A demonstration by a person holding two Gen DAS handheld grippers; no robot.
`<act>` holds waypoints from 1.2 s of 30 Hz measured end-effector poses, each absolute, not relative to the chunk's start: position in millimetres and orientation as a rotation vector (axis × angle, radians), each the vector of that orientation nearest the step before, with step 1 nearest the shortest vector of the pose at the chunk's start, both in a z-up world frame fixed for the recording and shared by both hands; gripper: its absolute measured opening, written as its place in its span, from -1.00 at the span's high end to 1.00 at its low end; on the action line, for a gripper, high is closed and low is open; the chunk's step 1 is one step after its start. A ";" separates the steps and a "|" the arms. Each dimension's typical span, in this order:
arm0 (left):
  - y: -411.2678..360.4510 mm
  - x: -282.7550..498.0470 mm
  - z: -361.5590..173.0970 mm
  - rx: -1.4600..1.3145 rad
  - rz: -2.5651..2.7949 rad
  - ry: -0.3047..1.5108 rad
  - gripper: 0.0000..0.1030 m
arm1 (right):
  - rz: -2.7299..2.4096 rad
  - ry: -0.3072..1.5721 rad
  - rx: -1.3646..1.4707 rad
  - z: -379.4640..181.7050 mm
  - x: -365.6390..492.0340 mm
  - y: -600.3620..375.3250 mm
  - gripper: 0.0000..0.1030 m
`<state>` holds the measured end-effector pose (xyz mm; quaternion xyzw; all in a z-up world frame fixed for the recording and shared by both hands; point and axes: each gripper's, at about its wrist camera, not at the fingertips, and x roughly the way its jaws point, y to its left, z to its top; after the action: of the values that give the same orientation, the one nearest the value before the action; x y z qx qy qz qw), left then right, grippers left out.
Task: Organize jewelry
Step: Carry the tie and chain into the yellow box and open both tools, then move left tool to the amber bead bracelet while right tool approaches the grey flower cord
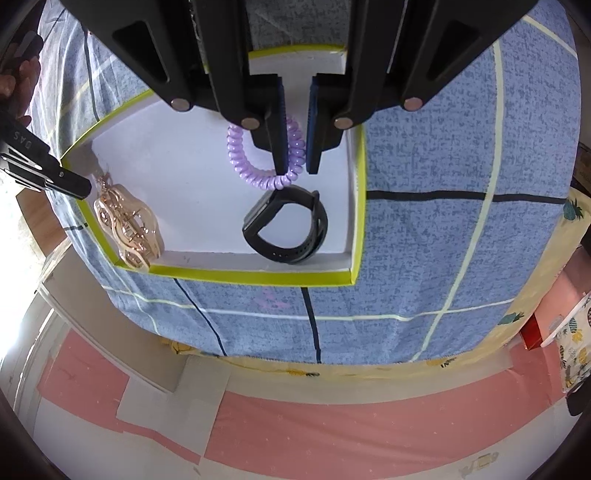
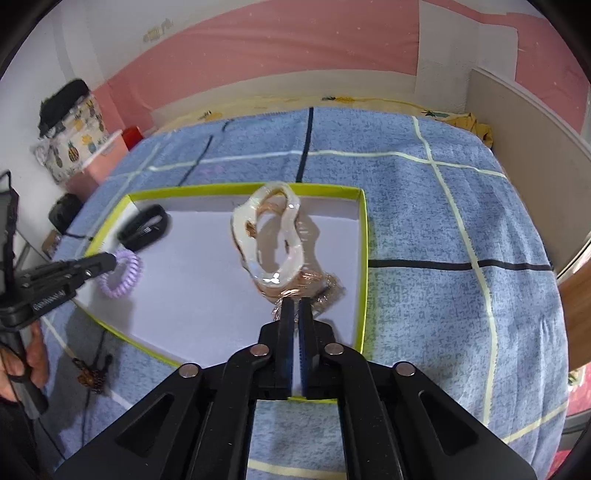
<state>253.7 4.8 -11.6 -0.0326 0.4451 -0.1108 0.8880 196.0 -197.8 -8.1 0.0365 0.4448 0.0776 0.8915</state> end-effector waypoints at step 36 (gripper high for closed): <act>13.4 101.6 42.2 -0.087 -0.355 0.797 0.53 | 0.293 0.763 0.091 49.7 37.9 -167.9 0.62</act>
<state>101.6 13.4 42.2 -0.0423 0.3860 -0.1718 0.9054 37.9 -167.9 49.7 0.0443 0.3707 0.1424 0.9167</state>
